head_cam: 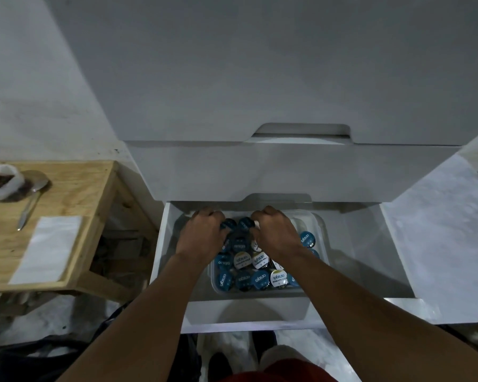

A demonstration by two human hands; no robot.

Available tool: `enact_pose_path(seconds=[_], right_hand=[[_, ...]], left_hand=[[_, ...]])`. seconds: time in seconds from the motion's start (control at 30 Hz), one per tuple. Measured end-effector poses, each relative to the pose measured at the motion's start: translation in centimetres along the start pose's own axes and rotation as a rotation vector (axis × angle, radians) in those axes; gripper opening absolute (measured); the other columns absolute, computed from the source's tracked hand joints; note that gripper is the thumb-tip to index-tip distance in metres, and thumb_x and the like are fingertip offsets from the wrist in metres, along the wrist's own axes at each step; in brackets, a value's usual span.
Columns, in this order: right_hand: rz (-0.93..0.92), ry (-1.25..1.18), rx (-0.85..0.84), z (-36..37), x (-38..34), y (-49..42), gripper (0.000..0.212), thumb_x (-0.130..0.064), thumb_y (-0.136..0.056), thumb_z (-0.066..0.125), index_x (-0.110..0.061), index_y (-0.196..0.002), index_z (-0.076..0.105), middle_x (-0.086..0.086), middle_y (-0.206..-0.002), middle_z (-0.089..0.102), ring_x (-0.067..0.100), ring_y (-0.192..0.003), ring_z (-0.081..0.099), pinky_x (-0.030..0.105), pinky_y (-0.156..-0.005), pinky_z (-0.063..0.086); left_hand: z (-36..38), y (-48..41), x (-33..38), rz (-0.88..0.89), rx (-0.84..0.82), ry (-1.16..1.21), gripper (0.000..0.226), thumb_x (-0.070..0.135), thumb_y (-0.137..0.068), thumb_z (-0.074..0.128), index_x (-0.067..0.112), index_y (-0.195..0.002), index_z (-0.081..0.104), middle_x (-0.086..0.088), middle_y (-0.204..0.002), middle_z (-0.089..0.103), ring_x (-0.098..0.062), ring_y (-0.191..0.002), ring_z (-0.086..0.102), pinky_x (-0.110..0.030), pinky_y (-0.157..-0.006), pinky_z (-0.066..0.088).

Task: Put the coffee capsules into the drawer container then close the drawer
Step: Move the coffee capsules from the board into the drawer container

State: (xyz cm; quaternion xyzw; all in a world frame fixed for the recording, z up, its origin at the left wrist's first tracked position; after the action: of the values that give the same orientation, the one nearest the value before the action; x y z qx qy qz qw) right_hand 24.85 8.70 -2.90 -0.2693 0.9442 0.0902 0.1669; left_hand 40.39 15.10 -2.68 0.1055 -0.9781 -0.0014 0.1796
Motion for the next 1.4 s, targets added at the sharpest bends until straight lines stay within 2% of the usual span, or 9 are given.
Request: enact_pose_path(seconds=[0.1,0.3,0.47,0.6,0.7,0.9,1.03,1.2,1.4], right_hand=[[0.035,0.007,0.009,-1.0,0.5,1.0,0.033,-0.024,-0.092,0.056,-0.011,-0.122,0.059,0.011,-0.119,0.057,0.029,-0.109,0.055,0.037,-0.092,0.047],[0.093,0.086,0.051,-4.0,2.3,4.5,0.032,-0.029,-0.093,0.054,-0.011,-0.118,0.060,0.012,-0.121,0.059,0.030,-0.111,0.056,0.039,-0.093,0.046],[0.143,0.095,0.151,-8.0,6.5,8.1,0.033,-0.031,-0.094,0.051,-0.011,-0.119,0.060,0.011,-0.124,0.058,0.030,-0.110,0.056,0.037,-0.093,0.044],[0.194,0.066,0.259,-11.7,12.2,12.3,0.035,-0.031,-0.093,0.053,-0.012,-0.121,0.060,0.011,-0.123,0.059,0.029,-0.107,0.057,0.036,-0.090,0.047],[0.238,0.095,0.299,-14.6,17.8,16.0,0.035,-0.031,-0.092,0.055,-0.011,-0.121,0.059,0.012,-0.117,0.059,0.030,-0.103,0.058,0.035,-0.085,0.047],[0.286,0.110,0.330,-19.2,28.9,23.0,0.039,-0.035,-0.090,0.058,-0.011,-0.122,0.057,0.011,-0.119,0.058,0.029,-0.103,0.059,0.034,-0.084,0.046],[0.322,0.084,0.343,-21.1,34.3,25.3,0.040,-0.035,-0.090,0.059,-0.011,-0.122,0.056,0.009,-0.119,0.058,0.028,-0.104,0.058,0.034,-0.084,0.046],[0.311,0.047,0.363,-22.7,38.9,23.7,0.039,-0.033,-0.089,0.060,-0.011,-0.120,0.057,0.009,-0.117,0.058,0.028,-0.101,0.059,0.033,-0.083,0.045],[0.245,0.013,0.347,-23.1,42.2,17.0,0.039,-0.035,-0.090,0.059,-0.012,-0.122,0.056,0.009,-0.120,0.057,0.026,-0.099,0.060,0.032,-0.085,0.047]], left_hand=[[-0.7,0.9,0.0,-0.013,-0.012,0.041,0.030,0.030,-0.091,0.057,0.015,-0.116,0.061,-0.008,-0.115,0.062,-0.023,-0.102,0.058,-0.037,-0.089,0.051],[-1.5,2.3,4.1,0.173,-0.034,-0.001,0.030,0.034,-0.091,0.052,0.019,-0.116,0.059,-0.006,-0.114,0.063,-0.025,-0.101,0.060,-0.035,-0.087,0.049],[-0.8,2.5,11.7,0.359,0.019,-0.007,0.033,0.034,-0.093,0.050,0.019,-0.122,0.055,-0.004,-0.122,0.056,-0.024,-0.114,0.052,-0.036,-0.089,0.044],[0.1,2.7,19.2,0.477,0.085,-0.008,0.035,0.033,-0.094,0.048,0.016,-0.124,0.054,-0.005,-0.123,0.054,-0.026,-0.112,0.052,-0.037,-0.088,0.045],[1.3,2.3,25.3,0.526,0.131,-0.010,0.033,0.030,-0.091,0.051,0.012,-0.118,0.056,-0.009,-0.117,0.057,-0.028,-0.107,0.055,-0.039,-0.087,0.047],[4.0,1.8,37.8,0.537,0.196,-0.076,0.033,0.031,-0.086,0.057,0.009,-0.111,0.056,-0.011,-0.107,0.058,-0.030,-0.097,0.055,-0.040,-0.077,0.047],[6.0,1.0,43.3,0.528,0.182,-0.057,0.032,0.029,-0.085,0.059,0.007,-0.109,0.056,-0.010,-0.104,0.058,-0.029,-0.093,0.056,-0.040,-0.075,0.049],[7.5,-1.0,46.3,0.511,0.160,-0.106,0.031,0.029,-0.086,0.057,0.008,-0.109,0.056,-0.008,-0.103,0.058,-0.026,-0.092,0.055,-0.038,-0.076,0.050],[9.2,-7.0,46.3,0.444,0.145,-0.139,0.030,0.027,-0.082,0.062,0.007,-0.104,0.058,-0.009,-0.099,0.060,-0.028,-0.087,0.057,-0.038,-0.071,0.050]])
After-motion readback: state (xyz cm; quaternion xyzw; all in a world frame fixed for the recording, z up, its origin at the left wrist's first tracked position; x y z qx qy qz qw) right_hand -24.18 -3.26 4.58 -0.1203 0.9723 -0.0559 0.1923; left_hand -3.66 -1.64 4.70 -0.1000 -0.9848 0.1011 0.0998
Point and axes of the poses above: each hand's wrist, its own y-axis away from the middle knuckle, its own z-axis out of the palm, x = y × z, the point moved 1 cm from there along -y, towards the middle knuckle
